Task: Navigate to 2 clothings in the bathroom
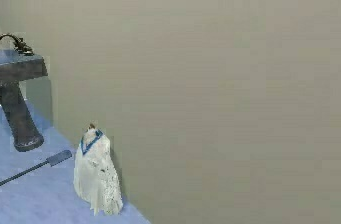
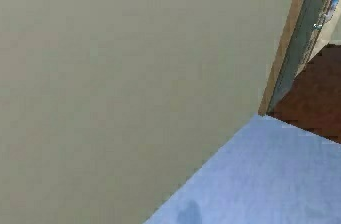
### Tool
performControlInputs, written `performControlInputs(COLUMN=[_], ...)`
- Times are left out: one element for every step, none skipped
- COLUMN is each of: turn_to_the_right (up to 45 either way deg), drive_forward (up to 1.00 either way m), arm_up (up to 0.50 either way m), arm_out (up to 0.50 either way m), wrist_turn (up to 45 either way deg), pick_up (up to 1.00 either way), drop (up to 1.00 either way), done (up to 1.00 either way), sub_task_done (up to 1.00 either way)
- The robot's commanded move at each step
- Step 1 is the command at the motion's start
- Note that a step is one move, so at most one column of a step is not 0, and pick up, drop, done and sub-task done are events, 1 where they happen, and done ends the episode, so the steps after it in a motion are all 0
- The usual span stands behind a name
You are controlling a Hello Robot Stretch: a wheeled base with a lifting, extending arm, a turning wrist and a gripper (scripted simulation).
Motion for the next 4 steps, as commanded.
performControlInputs(turn_to_the_right=[-24.0, 0.0, -33.0, 0.0], drive_forward=[0.00, 0.00, 0.00, 0.75], arm_up=[0.00, 0.00, 0.00, 0.00], arm_out=[0.00, 0.00, 0.00, 0.00], wrist_turn=[0.0, 0.0, 0.0, 0.0], pick_up=[0.00, 0.00, 0.00, 0.00], drop=[0.00, 0.00, 0.00, 0.00], done=[0.00, 0.00, 0.00, 0.00], sub_task_done=[0.00, 1.00, 0.00, 0.00])
